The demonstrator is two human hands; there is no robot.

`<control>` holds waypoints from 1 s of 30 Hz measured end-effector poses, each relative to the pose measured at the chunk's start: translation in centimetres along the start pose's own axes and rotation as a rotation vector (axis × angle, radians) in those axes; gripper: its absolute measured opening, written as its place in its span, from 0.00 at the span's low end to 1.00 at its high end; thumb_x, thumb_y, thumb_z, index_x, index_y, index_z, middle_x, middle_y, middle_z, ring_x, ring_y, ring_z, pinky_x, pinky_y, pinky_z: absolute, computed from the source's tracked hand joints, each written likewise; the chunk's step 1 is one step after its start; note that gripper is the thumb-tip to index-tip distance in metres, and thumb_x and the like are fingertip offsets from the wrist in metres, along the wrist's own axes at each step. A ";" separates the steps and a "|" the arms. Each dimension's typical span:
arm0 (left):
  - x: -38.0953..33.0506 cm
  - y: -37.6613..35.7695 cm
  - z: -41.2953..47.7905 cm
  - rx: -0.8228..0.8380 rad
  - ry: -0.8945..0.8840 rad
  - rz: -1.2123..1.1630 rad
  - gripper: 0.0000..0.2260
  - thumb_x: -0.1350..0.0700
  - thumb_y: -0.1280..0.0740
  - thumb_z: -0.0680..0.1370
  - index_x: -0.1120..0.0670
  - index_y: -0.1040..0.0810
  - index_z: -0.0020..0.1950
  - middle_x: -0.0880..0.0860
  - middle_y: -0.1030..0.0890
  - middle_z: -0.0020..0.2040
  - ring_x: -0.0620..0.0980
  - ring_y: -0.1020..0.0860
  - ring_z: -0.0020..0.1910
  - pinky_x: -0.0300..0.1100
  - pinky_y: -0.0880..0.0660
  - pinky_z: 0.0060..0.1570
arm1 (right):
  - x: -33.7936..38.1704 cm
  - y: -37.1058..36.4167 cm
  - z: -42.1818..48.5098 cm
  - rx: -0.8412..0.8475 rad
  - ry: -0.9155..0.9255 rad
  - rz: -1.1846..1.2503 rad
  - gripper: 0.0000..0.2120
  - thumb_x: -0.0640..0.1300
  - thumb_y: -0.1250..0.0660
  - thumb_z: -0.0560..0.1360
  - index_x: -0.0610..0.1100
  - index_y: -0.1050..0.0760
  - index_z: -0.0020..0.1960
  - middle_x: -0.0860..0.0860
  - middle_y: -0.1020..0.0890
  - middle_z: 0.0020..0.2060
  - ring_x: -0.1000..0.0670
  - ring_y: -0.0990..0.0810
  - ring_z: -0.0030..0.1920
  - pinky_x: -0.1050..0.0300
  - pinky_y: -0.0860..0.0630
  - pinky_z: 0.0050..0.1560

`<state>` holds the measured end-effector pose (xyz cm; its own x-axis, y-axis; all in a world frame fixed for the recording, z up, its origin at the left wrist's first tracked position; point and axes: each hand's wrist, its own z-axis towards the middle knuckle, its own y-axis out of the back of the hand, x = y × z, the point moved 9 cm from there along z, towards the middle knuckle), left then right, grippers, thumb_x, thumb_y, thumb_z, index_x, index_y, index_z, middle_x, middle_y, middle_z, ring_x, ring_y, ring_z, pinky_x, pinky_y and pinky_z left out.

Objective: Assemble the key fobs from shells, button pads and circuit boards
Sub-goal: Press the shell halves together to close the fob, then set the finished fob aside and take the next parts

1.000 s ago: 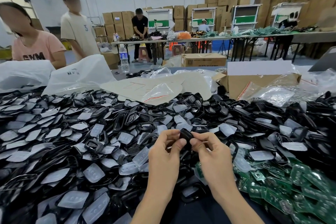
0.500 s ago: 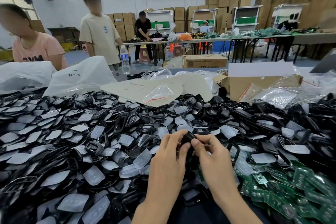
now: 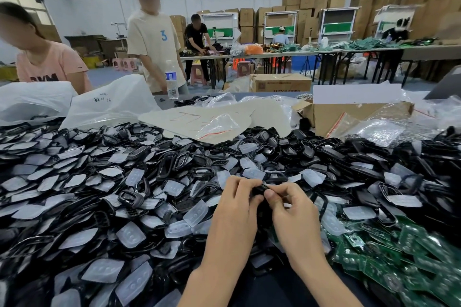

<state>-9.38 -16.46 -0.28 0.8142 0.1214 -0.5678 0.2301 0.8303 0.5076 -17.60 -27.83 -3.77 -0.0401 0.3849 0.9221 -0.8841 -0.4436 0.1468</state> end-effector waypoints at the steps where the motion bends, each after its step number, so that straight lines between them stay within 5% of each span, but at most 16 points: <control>1: -0.4 0.1 0.2 -0.004 -0.006 -0.008 0.11 0.59 0.31 0.80 0.45 0.27 0.58 0.38 0.30 0.53 0.37 0.25 0.50 0.26 0.29 0.46 | 0.3 0.3 0.0 -0.005 0.000 0.022 0.10 0.41 0.29 0.78 0.54 0.20 0.42 0.59 0.16 0.42 0.59 0.19 0.46 0.69 0.27 0.44; 6: -2.7 1.3 2.0 -0.025 0.147 -0.349 0.17 0.61 0.30 0.79 0.37 0.26 0.56 0.37 0.24 0.52 0.36 0.22 0.52 0.27 0.27 0.46 | 3.7 2.8 0.2 -0.030 0.020 0.176 0.08 0.43 0.30 0.79 0.54 0.19 0.44 0.55 0.15 0.40 0.55 0.17 0.41 0.61 0.22 0.43; 9: -5.3 1.3 3.1 0.017 0.223 -0.532 0.11 0.57 0.30 0.80 0.40 0.23 0.55 0.36 0.19 0.49 0.37 0.20 0.49 0.29 0.25 0.45 | 6.9 5.3 0.2 -0.022 0.061 0.284 0.09 0.42 0.31 0.80 0.55 0.18 0.45 0.54 0.14 0.41 0.54 0.16 0.41 0.61 0.19 0.43; 14: -11.7 0.8 3.4 0.100 0.173 -0.655 0.10 0.59 0.32 0.81 0.43 0.19 0.52 0.44 0.16 0.48 0.44 0.18 0.49 0.47 0.19 0.52 | 9.6 10.7 -0.8 -0.041 -0.006 0.518 0.04 0.41 0.32 0.79 0.42 0.19 0.49 0.49 0.12 0.44 0.50 0.13 0.45 0.60 0.18 0.44; 18: -17.8 -0.8 2.9 0.220 0.071 -0.666 0.15 0.60 0.32 0.81 0.38 0.20 0.50 0.42 0.15 0.46 0.43 0.18 0.49 0.38 0.21 0.51 | 10.5 16.7 -2.5 -0.169 -0.015 0.629 0.05 0.41 0.34 0.80 0.43 0.21 0.47 0.50 0.13 0.42 0.52 0.14 0.43 0.61 0.19 0.42; 21: -23.1 -2.7 2.2 0.261 -0.009 -0.624 0.13 0.58 0.30 0.80 0.38 0.22 0.46 0.39 0.17 0.46 0.38 0.19 0.47 0.33 0.24 0.48 | 10.6 21.3 -4.2 -0.253 -0.046 0.746 0.06 0.42 0.36 0.82 0.43 0.21 0.50 0.45 0.15 0.50 0.50 0.16 0.49 0.57 0.20 0.48; 27: -33.4 -8.7 -1.4 0.391 -0.089 -0.718 0.11 0.61 0.29 0.78 0.45 0.21 0.44 0.37 0.19 0.39 0.28 0.24 0.41 0.24 0.30 0.42 | 9.4 32.3 -8.4 -0.462 -0.050 0.904 0.10 0.42 0.40 0.85 0.44 0.20 0.54 0.47 0.14 0.49 0.51 0.15 0.48 0.58 0.19 0.48; 30: -39.2 -12.0 -4.5 0.479 -0.148 -0.777 0.14 0.64 0.29 0.77 0.44 0.22 0.42 0.40 0.19 0.43 0.27 0.24 0.42 0.23 0.31 0.42 | 8.4 37.6 -11.2 -0.642 -0.044 1.028 0.17 0.48 0.34 0.78 0.41 0.22 0.64 0.44 0.16 0.55 0.47 0.18 0.55 0.54 0.22 0.59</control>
<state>-46.47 -28.71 13.02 0.3913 -0.4735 -0.7891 0.9091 0.3318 0.2518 -56.38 -32.16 5.44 -0.8541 0.0554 0.5172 -0.5194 -0.0390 -0.8536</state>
